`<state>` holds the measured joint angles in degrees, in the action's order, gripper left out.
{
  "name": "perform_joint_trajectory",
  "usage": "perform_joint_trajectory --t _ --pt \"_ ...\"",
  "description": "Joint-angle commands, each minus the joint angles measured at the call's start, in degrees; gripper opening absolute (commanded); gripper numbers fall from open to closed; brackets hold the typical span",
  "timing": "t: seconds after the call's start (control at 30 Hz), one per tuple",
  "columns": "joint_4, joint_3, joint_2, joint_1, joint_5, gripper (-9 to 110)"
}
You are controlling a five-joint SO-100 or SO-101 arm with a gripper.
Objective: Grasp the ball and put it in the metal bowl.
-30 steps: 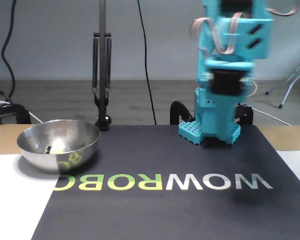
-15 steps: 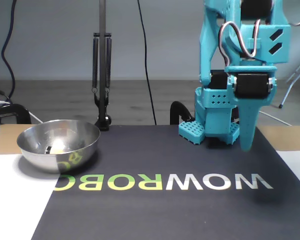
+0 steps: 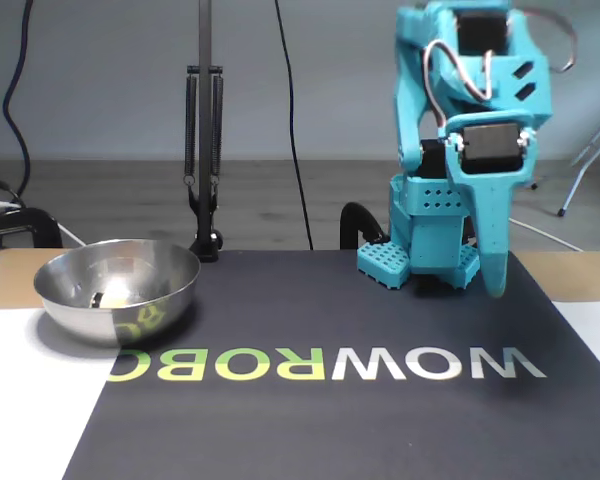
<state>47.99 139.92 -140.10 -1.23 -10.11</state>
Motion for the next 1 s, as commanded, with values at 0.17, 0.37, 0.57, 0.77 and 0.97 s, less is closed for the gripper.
perform_joint_trajectory --t 0.17,0.37,0.57,0.77,0.97 --pt "-8.61 14.06 -19.69 0.09 0.44 0" --pt "-10.46 22.59 -31.46 0.09 5.27 0" --pt "-10.46 29.00 -42.28 0.35 7.91 0" --pt "-10.46 35.33 -50.89 0.53 9.58 0" --pt "-9.93 39.11 -54.93 0.53 11.51 0"
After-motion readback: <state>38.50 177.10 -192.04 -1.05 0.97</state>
